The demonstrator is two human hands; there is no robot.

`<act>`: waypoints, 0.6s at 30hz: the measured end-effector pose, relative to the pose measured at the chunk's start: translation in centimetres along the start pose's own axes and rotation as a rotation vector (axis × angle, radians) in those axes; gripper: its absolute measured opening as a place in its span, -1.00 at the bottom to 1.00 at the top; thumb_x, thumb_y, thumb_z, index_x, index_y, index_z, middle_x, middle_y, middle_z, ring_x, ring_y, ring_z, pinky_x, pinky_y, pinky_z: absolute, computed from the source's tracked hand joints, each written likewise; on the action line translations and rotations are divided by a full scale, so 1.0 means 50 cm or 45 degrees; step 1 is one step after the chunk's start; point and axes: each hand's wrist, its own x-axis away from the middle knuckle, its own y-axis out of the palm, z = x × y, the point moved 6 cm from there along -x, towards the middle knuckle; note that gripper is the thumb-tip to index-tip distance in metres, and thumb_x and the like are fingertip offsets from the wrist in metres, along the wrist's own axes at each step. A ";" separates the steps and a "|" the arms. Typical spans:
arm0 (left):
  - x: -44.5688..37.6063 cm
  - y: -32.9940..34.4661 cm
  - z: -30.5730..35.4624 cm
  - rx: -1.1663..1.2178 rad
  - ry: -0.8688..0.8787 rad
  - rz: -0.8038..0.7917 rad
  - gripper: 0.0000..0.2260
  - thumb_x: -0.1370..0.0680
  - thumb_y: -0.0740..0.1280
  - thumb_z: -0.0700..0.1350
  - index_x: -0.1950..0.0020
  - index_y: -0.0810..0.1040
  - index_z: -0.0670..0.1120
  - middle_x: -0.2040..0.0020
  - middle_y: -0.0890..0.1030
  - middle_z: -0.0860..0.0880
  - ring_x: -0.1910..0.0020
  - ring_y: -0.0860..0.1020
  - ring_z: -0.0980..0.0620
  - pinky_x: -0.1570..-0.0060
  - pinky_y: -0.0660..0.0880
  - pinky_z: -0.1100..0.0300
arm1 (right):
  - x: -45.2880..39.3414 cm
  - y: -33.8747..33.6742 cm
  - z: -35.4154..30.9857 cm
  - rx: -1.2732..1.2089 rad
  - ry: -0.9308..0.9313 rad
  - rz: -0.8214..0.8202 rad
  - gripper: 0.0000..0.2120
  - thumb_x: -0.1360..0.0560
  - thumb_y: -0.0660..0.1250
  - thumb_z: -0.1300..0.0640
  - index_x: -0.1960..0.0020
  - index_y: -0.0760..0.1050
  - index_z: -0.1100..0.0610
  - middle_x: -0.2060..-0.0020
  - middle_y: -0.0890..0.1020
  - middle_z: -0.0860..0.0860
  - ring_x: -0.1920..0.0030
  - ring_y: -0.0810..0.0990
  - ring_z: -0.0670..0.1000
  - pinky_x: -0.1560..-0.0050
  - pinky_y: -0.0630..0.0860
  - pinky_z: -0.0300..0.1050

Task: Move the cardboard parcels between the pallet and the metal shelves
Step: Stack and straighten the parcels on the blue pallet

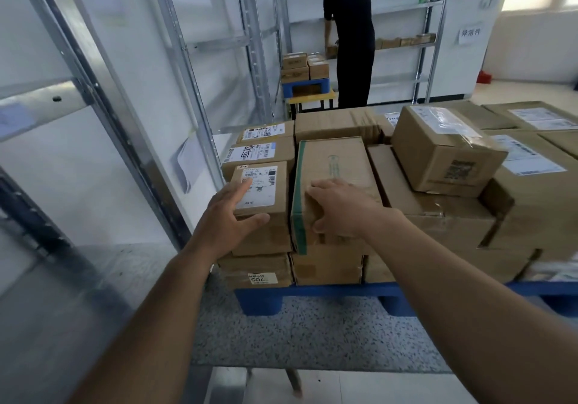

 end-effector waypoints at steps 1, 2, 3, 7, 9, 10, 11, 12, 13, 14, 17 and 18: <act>0.003 0.003 0.014 -0.019 0.011 0.009 -0.30 -0.45 0.37 0.18 -0.50 0.11 0.20 -0.53 0.13 0.07 -0.49 0.08 0.02 -0.40 0.16 -0.08 | 0.000 0.001 0.001 -0.003 -0.011 0.007 -0.44 -0.44 0.37 -0.01 -0.38 0.30 0.06 -0.35 0.36 0.00 -0.37 0.27 0.06 -0.36 0.28 0.08; 0.005 0.006 0.028 -0.032 0.024 0.016 -0.32 -0.46 0.37 0.16 -0.50 0.12 0.19 -0.53 0.13 0.07 -0.49 0.08 0.03 -0.40 0.14 -0.05 | 0.000 0.002 0.003 -0.010 -0.020 0.018 -0.41 -0.44 0.38 -0.01 -0.40 0.28 0.07 -0.37 0.34 0.00 -0.39 0.26 0.06 -0.37 0.26 0.07; 0.009 0.009 0.042 -0.042 0.038 0.021 -0.32 -0.46 0.37 0.15 -0.50 0.14 0.17 -0.53 0.13 0.08 -0.49 0.08 0.04 -0.40 0.13 -0.03 | 0.003 0.003 0.006 -0.028 -0.022 0.036 -0.38 -0.43 0.39 -0.01 -0.42 0.26 0.07 -0.39 0.32 0.01 -0.40 0.24 0.07 -0.38 0.24 0.06; 0.028 0.029 0.093 -0.103 0.130 0.022 -0.32 -0.47 0.36 0.17 -0.51 0.13 0.15 -0.53 0.12 0.07 -0.50 0.03 0.08 -0.42 0.06 -0.03 | 0.036 0.000 0.010 -0.091 -0.014 0.235 -0.30 -0.41 0.42 0.01 -0.46 0.19 0.06 -0.47 0.21 0.04 -0.47 0.13 0.08 -0.43 0.11 0.04; 0.038 0.049 0.120 -0.182 0.215 0.017 -0.31 -0.47 0.34 0.18 -0.51 0.11 0.12 -0.54 0.12 0.04 -0.51 0.01 0.07 -0.40 -0.01 0.02 | 0.062 0.001 0.014 -0.080 -0.008 0.320 -0.29 -0.41 0.42 0.00 -0.46 0.18 0.04 -0.49 0.18 0.04 -0.49 0.08 0.09 -0.45 0.04 0.06; 0.040 0.060 0.133 -0.217 0.261 0.011 -0.31 -0.48 0.34 0.18 -0.52 0.11 0.10 -0.54 0.11 0.02 -0.51 0.00 0.06 -0.39 -0.04 0.05 | 0.075 0.001 0.021 -0.078 0.004 0.344 -0.31 -0.41 0.42 -0.01 -0.46 0.20 0.03 -0.49 0.18 0.03 -0.49 0.07 0.09 -0.45 0.03 0.07; 0.040 0.070 0.145 -0.249 0.301 0.003 -0.31 -0.48 0.33 0.18 -0.52 0.10 0.08 -0.54 0.11 0.00 -0.51 0.00 0.04 -0.39 -0.05 0.06 | 0.088 -0.001 0.035 -0.077 0.032 0.359 -0.32 -0.42 0.41 -0.03 -0.45 0.21 0.01 -0.49 0.18 0.03 -0.49 0.08 0.09 -0.45 0.04 0.07; 0.036 0.079 0.155 -0.281 0.333 -0.003 -0.31 -0.48 0.33 0.18 -0.52 0.09 0.07 -0.54 0.11 -0.03 -0.51 0.00 0.02 -0.40 -0.06 0.05 | 0.102 -0.005 0.054 -0.073 0.081 0.369 -0.33 -0.42 0.39 -0.04 -0.45 0.21 0.01 -0.49 0.18 0.03 -0.48 0.09 0.09 -0.44 0.07 0.07; 0.029 0.088 0.163 -0.320 0.361 -0.012 -0.30 -0.49 0.32 0.18 -0.52 0.09 0.06 -0.54 0.11 -0.05 -0.51 0.00 0.00 -0.42 -0.06 0.03 | 0.115 -0.010 0.076 -0.069 0.144 0.375 -0.33 -0.43 0.38 -0.05 -0.46 0.21 0.02 -0.49 0.18 0.03 -0.48 0.10 0.09 -0.43 0.10 0.07; 0.021 0.098 0.168 -0.368 0.384 -0.029 -0.30 -0.49 0.32 0.17 -0.53 0.09 0.05 -0.54 0.10 -0.06 -0.51 0.01 -0.03 -0.43 -0.06 0.01 | 0.126 -0.014 0.099 -0.067 0.208 0.368 -0.34 -0.44 0.36 -0.05 -0.47 0.21 0.02 -0.49 0.19 0.02 -0.47 0.12 0.09 -0.41 0.15 0.06; 0.002 0.129 0.164 -0.497 0.387 -0.131 -0.32 -0.50 0.32 0.12 -0.53 0.07 0.06 -0.54 0.08 -0.07 -0.51 0.02 -0.06 -0.44 -0.03 0.01 | 0.143 -0.008 0.145 -0.082 0.329 0.249 -0.39 -0.49 0.33 -0.01 -0.48 0.20 -0.02 -0.46 0.26 0.00 -0.44 0.20 0.06 -0.33 0.27 0.04; -0.001 0.136 0.159 -0.514 0.377 -0.160 -0.33 -0.51 0.33 0.10 -0.53 0.07 0.07 -0.55 0.08 -0.06 -0.51 0.04 -0.07 -0.44 -0.01 0.01 | 0.144 -0.002 0.151 -0.086 0.355 0.206 -0.39 -0.50 0.33 0.01 -0.49 0.19 -0.03 -0.43 0.31 -0.01 -0.42 0.24 0.05 -0.30 0.30 0.05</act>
